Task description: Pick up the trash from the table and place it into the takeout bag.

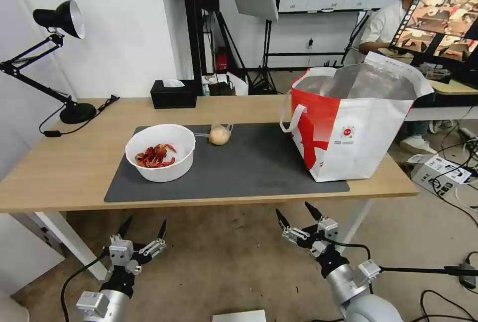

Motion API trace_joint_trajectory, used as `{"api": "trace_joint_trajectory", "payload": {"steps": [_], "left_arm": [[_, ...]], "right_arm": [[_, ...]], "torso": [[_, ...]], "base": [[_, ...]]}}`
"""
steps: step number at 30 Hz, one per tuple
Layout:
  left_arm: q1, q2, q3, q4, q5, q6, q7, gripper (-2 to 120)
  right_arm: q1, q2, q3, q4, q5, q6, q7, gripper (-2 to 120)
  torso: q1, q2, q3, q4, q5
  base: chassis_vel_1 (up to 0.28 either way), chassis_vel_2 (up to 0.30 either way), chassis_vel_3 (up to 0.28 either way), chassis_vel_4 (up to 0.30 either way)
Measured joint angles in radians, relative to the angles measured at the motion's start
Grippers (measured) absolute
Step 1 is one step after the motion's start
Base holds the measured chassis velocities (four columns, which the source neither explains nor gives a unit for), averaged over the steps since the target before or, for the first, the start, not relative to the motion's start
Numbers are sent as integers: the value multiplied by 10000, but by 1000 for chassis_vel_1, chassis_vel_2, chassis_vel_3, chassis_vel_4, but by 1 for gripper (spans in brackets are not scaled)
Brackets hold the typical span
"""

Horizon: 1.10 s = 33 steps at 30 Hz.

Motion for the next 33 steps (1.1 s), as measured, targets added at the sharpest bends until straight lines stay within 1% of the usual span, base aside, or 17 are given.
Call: {"api": "trace_joint_trajectory", "payload": {"steps": [17, 21, 23, 24, 26, 27, 28, 31, 32, 33], "left_arm": [[-99, 25, 56, 100, -62, -1, 21, 100], [-123, 39, 57, 109, -68, -4, 24, 100], [-130, 64, 40, 110, -73, -5, 24, 100], [-130, 64, 40, 110, -73, -5, 24, 100], [-133, 95, 12, 100, -82, -6, 25, 100], [-134, 112, 1, 83, -88, -6, 25, 100], [-134, 112, 1, 83, -88, -6, 25, 100], [-131, 119, -19, 36, -91, -6, 24, 100], [-131, 119, -19, 36, -91, -6, 24, 100], [-127, 115, -24, 25, -90, -6, 24, 100]], "right_arm": [[241, -14, -243, -53, -173, -87, 208, 100], [595, -57, -407, -53, -184, -156, 240, 100], [1247, -194, -697, -7, -154, -339, 337, 100], [1247, -194, -697, -7, -154, -339, 337, 100], [2044, -362, -1075, 21, -61, -541, 440, 100], [2590, -466, -1345, 20, 76, -729, 504, 100], [2590, -466, -1345, 20, 76, -729, 504, 100], [4317, -609, -2201, -192, 464, -1163, 673, 100], [4317, -609, -2201, -192, 464, -1163, 673, 100], [4964, -602, -2558, -357, 587, -1278, 746, 100]], "torso": [[1, 0, 0, -1, 0], [0, -1, 0, -2, 1], [0, 0, 1, -2, 1], [0, 0, 1, -2, 1], [1, -1, 1, 2, 1], [1, -1, 3, 0, 1], [1, -1, 3, 0, 1], [1, -1, 2, 0, 0], [1, -1, 2, 0, 0], [1, -2, 3, 1, 1]], "base": [[0, 0, 0, 0], [0, 0, 0, 0], [0, 0, 0, 0], [0, 0, 0, 0], [0, 0, 0, 0], [0, 0, 0, 0], [0, 0, 0, 0], [0, 0, 0, 0], [0, 0, 0, 0], [0, 0, 0, 0]]}}
